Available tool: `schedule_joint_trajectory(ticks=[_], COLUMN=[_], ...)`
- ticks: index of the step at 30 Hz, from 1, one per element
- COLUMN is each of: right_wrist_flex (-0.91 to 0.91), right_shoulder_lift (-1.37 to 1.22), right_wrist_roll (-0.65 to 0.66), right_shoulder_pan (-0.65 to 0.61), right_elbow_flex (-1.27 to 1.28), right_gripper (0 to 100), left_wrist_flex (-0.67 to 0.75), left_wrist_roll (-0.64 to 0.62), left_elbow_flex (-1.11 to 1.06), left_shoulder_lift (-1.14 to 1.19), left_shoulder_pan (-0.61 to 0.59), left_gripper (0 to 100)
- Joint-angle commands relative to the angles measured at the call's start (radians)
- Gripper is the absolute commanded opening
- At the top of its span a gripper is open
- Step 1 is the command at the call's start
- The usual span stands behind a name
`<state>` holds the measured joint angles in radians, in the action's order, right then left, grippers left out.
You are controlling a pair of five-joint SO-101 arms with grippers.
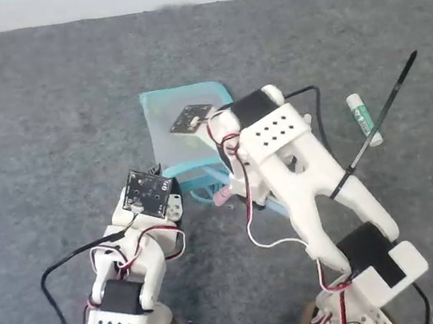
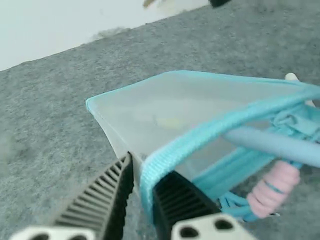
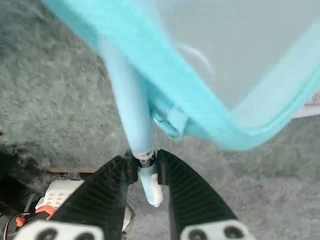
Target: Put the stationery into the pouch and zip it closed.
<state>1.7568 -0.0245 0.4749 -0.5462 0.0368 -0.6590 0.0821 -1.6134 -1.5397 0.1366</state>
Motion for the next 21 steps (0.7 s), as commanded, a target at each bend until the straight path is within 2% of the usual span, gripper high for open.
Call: schedule_joint_trajectory(ticks=[1, 8, 16, 21], right_wrist_flex=[0.045, 0.039, 0.03, -0.031], right_shoulder_lift=[0.071, 0.071, 0.071, 0.073], right_wrist_roll=[0.008, -0.074, -0.149, -0.149], right_shoulder_pan=[0.053, 0.071, -0.056, -0.067], right_elbow_flex=[0.026, -0.017, -0.18, -0.195], right_gripper=[0.7, 0.8, 0.8, 0.8], left_wrist_flex=[-0.029, -0.029, -0.029, -0.029], left_wrist_roll=[0.017, 0.064, 0.063, 0.063], left_elbow_flex=[0.002, -0.031, -0.031, -0.03], left_shoulder_lift=[0.014, 0.014, 0.014, 0.014], left_shoulder_pan=[0.029, 0.109, 0.107, 0.107], left_gripper=[1, 1, 1, 1])
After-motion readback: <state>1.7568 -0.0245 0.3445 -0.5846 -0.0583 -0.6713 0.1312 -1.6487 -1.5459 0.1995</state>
